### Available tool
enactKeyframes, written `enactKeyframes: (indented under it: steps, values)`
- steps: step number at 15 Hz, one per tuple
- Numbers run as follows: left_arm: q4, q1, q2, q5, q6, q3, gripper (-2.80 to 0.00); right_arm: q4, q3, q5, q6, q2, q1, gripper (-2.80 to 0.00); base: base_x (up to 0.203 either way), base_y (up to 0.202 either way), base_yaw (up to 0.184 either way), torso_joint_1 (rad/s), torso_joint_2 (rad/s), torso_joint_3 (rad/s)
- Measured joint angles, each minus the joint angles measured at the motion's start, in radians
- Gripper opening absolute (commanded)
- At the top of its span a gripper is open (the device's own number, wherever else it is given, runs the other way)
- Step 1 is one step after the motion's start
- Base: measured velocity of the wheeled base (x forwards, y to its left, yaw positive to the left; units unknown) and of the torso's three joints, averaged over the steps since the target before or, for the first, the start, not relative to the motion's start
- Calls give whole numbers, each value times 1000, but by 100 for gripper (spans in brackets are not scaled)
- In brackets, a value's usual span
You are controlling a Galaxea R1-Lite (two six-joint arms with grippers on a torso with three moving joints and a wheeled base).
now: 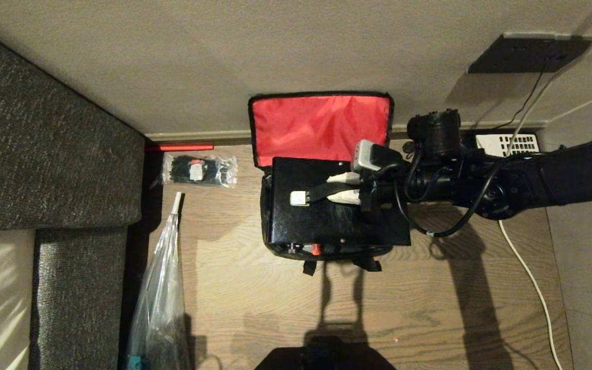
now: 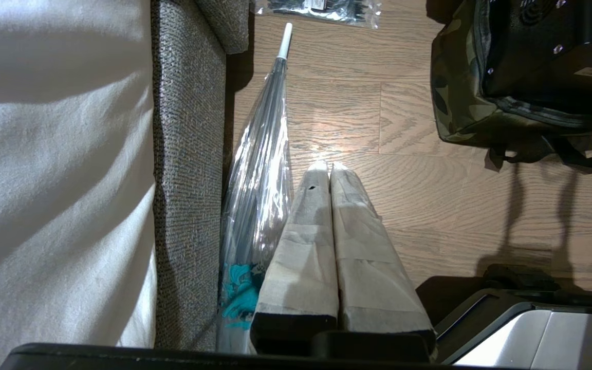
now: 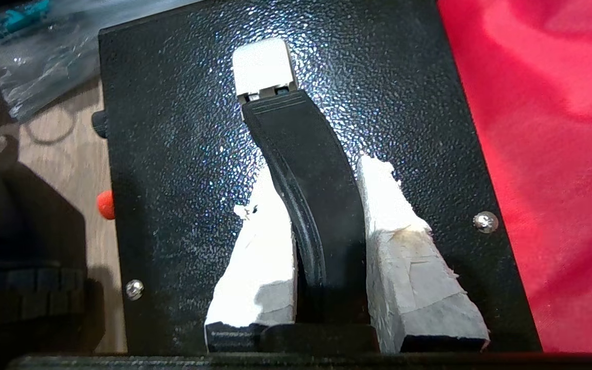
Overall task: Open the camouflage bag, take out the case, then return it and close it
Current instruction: Place the black box back
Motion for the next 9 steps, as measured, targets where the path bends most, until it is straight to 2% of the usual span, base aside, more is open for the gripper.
enactKeyframes:
  steps: [4,9]
  values:
    - [0,0,0,0,0,0,-280,48,-9,0,6,-27,-6,-280,0,0,0,0,0,0]
    - [0,0,0,0,0,0,-280,47,-10,4,65,-53,-6,-280,0,0,0,0,0,0]
